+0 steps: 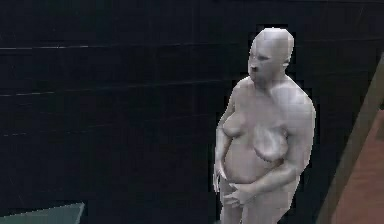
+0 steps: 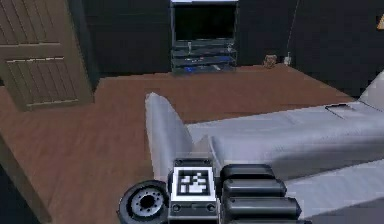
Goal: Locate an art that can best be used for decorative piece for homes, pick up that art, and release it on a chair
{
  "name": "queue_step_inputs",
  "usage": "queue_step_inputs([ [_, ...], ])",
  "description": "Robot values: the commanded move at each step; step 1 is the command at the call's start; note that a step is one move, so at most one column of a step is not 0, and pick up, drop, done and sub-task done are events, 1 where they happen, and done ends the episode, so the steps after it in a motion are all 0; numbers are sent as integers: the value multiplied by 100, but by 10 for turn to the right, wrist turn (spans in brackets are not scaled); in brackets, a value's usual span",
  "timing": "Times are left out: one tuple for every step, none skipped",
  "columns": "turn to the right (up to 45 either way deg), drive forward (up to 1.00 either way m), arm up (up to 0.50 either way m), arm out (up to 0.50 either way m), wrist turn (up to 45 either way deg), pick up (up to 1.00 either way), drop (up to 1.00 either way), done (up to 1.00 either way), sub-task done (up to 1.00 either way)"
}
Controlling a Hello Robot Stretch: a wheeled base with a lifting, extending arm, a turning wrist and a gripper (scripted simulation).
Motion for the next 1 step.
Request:
queue_step_inputs([
  [0, 15, 0, 0, 0, 0, 0, 0, 0],
])
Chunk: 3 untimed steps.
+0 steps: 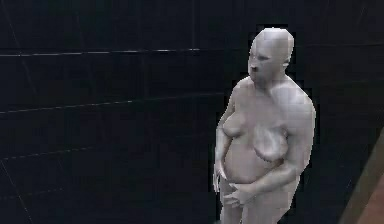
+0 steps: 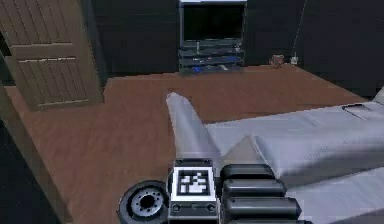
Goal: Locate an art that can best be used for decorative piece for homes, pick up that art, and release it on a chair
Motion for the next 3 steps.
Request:
queue_step_inputs([
  [450, 0, 0, 0, 0, 0, 0, 0, 0],
  [240, 0, 0, 0, 0, 0, 0, 0, 0],
  [0, 100, 0, 0, 0, 0, 0, 0, 0],
])
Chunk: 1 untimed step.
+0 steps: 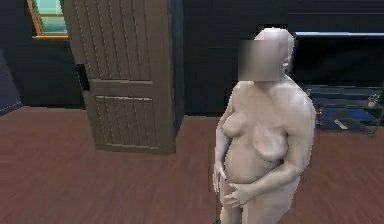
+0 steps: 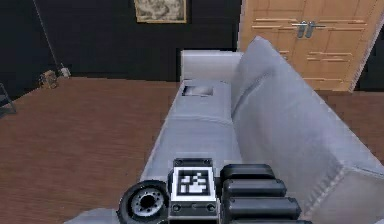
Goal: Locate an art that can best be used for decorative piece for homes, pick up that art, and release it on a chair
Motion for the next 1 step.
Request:
queue_step_inputs([
  [30, 0, 0, 0, 0, 0, 0, 0, 0],
])
